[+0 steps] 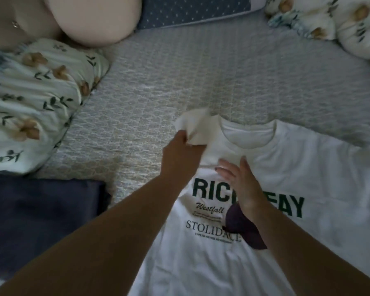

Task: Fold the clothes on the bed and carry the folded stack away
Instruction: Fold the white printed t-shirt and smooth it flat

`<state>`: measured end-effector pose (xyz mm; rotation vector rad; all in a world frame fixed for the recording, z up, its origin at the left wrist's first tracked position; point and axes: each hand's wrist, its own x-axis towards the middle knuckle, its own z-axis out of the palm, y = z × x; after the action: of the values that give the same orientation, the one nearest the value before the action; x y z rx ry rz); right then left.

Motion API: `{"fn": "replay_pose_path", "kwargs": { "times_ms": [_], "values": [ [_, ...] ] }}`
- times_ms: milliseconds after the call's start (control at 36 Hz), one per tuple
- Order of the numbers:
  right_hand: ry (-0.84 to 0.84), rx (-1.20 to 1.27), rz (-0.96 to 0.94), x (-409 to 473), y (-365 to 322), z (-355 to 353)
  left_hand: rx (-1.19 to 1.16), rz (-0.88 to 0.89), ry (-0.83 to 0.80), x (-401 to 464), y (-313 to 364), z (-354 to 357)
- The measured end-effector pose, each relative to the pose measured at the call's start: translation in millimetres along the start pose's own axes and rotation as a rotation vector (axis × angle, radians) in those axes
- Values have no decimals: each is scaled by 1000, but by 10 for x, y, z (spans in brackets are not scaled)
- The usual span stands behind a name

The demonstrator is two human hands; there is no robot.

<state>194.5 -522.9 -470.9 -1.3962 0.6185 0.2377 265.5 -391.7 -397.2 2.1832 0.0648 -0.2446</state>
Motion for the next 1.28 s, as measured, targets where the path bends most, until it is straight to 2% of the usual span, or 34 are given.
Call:
{"fn": "replay_pose_path", "kwargs": {
  "times_ms": [28,56,83,139,222,306,361,472,500,528,583,639,694,722,806,833,889,944,1000,1028,1167,1278],
  "values": [
    [-42,212,44,-53,-24,-94,-26,25,-158,-66,22,103],
    [-3,248,59,-67,19,-222,-19,58,-289,-109,13,183],
    [42,392,99,-129,44,-331,46,97,-394,-154,10,243],
    [120,489,174,-217,142,-478,196,132,-435,-201,-79,258],
    [238,388,270,-254,230,-506,473,122,-401,-272,-399,169],
    [362,224,266,-183,255,-392,732,150,-482,-462,-802,127],
    [379,97,228,-117,260,-338,811,201,-468,-611,-1030,116],
    [389,-264,143,-78,-13,-261,880,312,-305,-812,-1244,77],
    [390,-430,67,-54,-142,-242,885,323,-267,-851,-1251,76],
    [365,-497,-30,-28,-289,-208,881,327,-230,-882,-1243,81],
    [339,-459,-233,-21,-554,-145,869,326,-178,-936,-1207,105],
    [383,-440,-315,-34,-695,-128,875,334,-154,-988,-1162,136],
    [410,-515,-244,-15,-630,-220,887,327,-140,-1032,-1128,165],
    [477,-534,-176,1,-541,-321,897,316,-136,-1060,-1118,179],
    [546,-372,155,-99,-220,-538,959,306,-150,-1175,-1147,208],
    [580,-317,205,-134,-114,-565,979,310,-163,-1223,-1183,208],
    [688,-310,182,-271,45,-515,999,307,-182,-1331,-1258,178],
    [745,-374,44,-465,189,-371,1005,271,-193,-1474,-1351,111],
    [702,-436,-80,-714,384,-160,983,220,-197,-1670,-1457,22],
    [649,-418,-85,-848,502,-46,957,203,-183,-1780,-1507,-26],
    [197,-69,271,-1567,1119,508,848,215,-90,-2348,-1748,-246],
    [69,134,368,-2035,1362,789,782,9,-101,-2686,-1976,-402]
  ]
}}
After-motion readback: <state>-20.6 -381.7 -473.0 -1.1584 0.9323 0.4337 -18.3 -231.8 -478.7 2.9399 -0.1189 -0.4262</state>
